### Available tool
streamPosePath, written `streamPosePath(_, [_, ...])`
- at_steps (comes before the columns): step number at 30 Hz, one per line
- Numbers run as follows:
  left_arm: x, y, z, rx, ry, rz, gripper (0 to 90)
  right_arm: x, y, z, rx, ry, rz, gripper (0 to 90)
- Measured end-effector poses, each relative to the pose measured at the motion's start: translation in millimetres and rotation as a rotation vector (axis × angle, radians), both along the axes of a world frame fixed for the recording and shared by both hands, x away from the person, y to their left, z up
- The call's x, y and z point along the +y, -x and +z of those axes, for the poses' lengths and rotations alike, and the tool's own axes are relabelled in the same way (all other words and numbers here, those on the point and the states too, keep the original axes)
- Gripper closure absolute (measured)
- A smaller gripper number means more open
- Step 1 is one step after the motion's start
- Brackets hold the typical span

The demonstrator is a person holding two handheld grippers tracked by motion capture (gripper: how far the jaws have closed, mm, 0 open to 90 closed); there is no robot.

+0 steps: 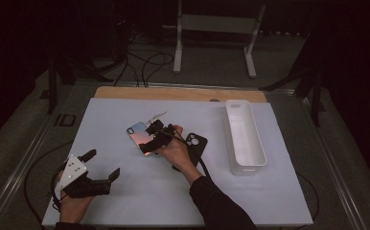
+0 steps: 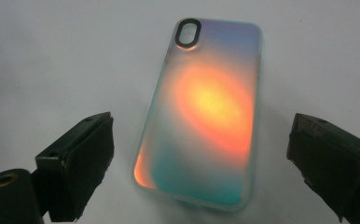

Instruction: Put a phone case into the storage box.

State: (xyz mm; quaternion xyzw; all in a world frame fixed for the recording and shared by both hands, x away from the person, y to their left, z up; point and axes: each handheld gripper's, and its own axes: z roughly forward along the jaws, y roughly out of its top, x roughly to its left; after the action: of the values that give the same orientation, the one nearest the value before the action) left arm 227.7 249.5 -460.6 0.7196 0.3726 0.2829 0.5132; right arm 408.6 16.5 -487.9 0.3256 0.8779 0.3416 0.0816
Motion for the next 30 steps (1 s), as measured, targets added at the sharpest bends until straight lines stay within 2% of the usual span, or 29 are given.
streamPosePath(20, [0.9,0.3,0.0,0.002,0.004,0.002,0.0,12.5,-4.5,-14.1,0.034,0.057,0.004,7.5])
streamPosePath(30, [2.5,0.9,0.2,0.001,0.007,0.005,0.0,23.0,-8.5,-20.1,0.051,0.125,0.021,7.5])
